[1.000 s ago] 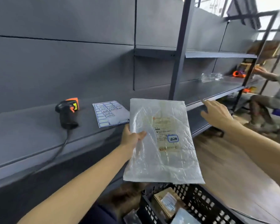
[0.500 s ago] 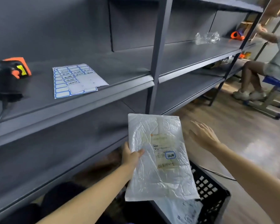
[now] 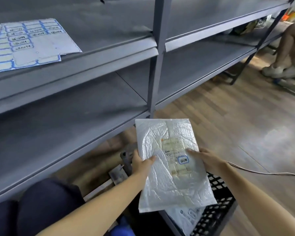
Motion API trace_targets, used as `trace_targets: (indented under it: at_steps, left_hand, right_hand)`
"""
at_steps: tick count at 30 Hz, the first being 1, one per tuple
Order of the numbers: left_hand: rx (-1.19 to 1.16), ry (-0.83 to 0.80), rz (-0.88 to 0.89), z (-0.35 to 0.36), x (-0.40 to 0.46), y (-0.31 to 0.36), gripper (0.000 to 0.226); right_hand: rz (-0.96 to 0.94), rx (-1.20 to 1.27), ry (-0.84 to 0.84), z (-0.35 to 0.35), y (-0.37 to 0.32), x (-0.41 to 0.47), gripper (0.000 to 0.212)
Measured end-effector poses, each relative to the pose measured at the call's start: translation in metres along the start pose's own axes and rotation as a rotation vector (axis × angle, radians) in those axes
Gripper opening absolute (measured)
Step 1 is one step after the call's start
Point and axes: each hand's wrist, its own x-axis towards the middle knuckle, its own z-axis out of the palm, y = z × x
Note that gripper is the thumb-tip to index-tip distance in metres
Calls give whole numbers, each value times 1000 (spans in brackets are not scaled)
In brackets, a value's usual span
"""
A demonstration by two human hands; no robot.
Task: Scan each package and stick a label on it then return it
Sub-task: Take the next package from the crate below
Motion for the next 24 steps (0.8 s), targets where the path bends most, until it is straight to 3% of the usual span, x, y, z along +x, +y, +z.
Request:
trace_targets:
  at_steps: [4, 8, 10, 12, 15, 19, 24]
  left_hand:
    - [140, -71, 58, 3, 10, -9, 47]
    - [471, -43, 125, -15, 24, -18, 64]
    - [606, -7, 184, -30, 31, -21, 62]
    - [709, 9, 211, -40, 34, -22, 62]
    - [834, 21, 247, -46, 37, -23, 61]
    - [971, 48, 344, -44, 40, -24, 62]
    - [1162, 81, 429, -35, 45, -29, 64]
  right_hand:
    - [-115, 27, 47, -26, -7, 10, 22]
    - [-135, -192, 166, -74, -20, 25, 30]
    - [-98, -414, 232, -87, -14, 38, 30]
    - [-24, -603, 264, -85, 6, 52, 45]
    - [78, -724, 208, -64, 56, 66, 58]
    - [243, -696, 90, -28, 109, 73, 35]
    - [289, -815, 390, -1, 134, 62, 58]
